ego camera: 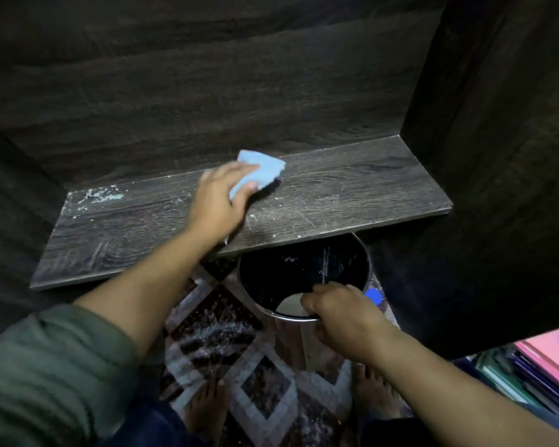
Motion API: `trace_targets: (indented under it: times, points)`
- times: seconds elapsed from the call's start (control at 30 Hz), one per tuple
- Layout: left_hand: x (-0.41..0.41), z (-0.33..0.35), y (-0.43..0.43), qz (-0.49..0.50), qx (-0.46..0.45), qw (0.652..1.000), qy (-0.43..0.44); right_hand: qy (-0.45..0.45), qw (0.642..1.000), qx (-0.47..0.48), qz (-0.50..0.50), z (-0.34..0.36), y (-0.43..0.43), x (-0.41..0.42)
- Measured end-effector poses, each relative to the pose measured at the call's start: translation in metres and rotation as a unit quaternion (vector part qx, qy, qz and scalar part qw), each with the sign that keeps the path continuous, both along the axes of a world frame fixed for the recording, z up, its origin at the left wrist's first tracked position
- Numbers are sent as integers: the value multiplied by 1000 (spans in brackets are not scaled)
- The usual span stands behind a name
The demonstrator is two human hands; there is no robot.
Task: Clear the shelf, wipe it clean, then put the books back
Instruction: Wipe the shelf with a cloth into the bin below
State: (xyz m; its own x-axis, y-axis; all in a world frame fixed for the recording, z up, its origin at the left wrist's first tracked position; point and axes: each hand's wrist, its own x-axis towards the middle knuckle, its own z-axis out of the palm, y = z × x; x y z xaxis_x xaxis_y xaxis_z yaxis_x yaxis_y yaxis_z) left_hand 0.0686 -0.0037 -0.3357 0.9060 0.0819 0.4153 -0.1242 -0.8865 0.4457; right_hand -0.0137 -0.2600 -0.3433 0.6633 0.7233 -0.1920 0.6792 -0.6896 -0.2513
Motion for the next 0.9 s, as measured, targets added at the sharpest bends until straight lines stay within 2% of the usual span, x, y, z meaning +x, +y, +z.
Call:
trace_targets:
  times: [0.13,0.2,0.27,0.43,0.63,0.7,0.8,0.9]
  points:
    - [35,-10,7,-22,51,991,119,-17,1000,-1,-22,-4,-7,2]
    - [35,-18,-3,-15,75,986,147,-23,999,-4,-26,-7,-11,4]
    - [28,-18,-16,-29,82,986,142,-24,999,-9,-30,-10,-16,4]
    - [-7,-22,-39,-163,85,977,108,-22,999,-12,-27,-14,-23,0]
    - [-47,-15,-60,-217,23,974,56,-24,1000,-10,-6,-12,-11,-3]
    - [-58,-9,-53,-159,2,987,22,-27,1000,2,5,-10,-4,-4]
    - [-70,1,-10,27,-4,999,-27,-27,999,12,19,-7,7,-6]
    - [-79,10,58,225,66,972,-22,-21,999,16,34,-6,22,-6]
